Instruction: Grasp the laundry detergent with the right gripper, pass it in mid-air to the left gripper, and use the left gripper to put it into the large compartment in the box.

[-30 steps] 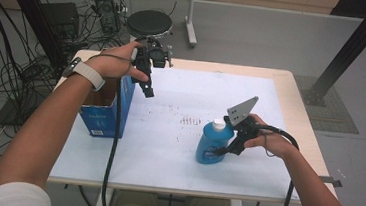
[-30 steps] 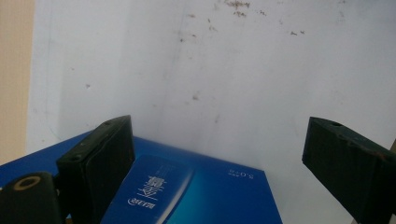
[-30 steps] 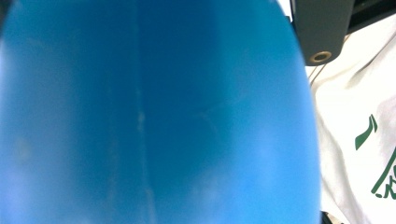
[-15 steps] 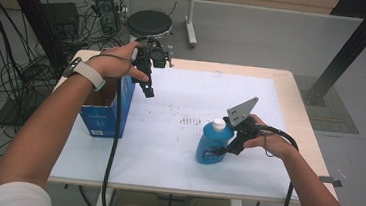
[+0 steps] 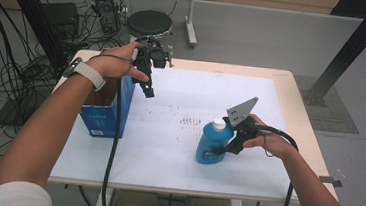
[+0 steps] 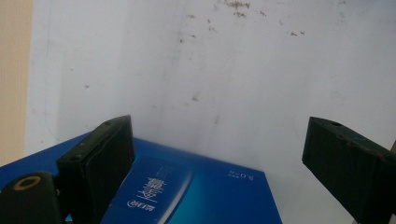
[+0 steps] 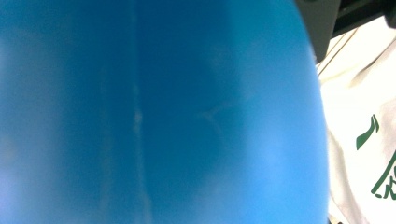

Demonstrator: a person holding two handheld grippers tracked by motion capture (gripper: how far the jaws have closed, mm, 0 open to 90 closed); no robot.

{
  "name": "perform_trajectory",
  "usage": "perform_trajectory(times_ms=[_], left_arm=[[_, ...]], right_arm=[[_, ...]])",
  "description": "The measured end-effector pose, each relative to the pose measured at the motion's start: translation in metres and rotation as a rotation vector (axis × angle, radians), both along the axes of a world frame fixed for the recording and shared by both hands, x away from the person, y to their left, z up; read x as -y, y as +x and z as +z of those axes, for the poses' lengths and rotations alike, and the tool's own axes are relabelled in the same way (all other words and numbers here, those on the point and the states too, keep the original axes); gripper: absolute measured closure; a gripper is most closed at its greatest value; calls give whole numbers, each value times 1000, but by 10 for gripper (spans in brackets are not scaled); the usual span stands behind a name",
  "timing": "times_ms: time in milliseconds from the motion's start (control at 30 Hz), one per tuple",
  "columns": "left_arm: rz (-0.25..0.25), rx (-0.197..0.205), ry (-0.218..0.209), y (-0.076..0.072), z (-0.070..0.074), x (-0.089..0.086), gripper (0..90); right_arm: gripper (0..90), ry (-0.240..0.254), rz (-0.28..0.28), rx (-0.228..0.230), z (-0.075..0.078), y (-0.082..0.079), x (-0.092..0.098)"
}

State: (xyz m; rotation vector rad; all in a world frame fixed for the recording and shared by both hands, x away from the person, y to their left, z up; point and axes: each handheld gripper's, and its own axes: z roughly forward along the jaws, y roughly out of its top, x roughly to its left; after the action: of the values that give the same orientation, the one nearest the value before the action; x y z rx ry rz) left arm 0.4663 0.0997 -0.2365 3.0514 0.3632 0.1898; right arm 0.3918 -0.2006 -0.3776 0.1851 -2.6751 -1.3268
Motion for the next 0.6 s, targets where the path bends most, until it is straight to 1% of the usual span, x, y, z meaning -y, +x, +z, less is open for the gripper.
perform_trajectory(times_ms=[467,600], left_arm=[[-2,-1,5,0,0,0,98],[8,0,-5,-1,0,0,98]], right_arm=[[359,-1,8,1,0,1,0],[365,-2,11,4,0,2,1]])
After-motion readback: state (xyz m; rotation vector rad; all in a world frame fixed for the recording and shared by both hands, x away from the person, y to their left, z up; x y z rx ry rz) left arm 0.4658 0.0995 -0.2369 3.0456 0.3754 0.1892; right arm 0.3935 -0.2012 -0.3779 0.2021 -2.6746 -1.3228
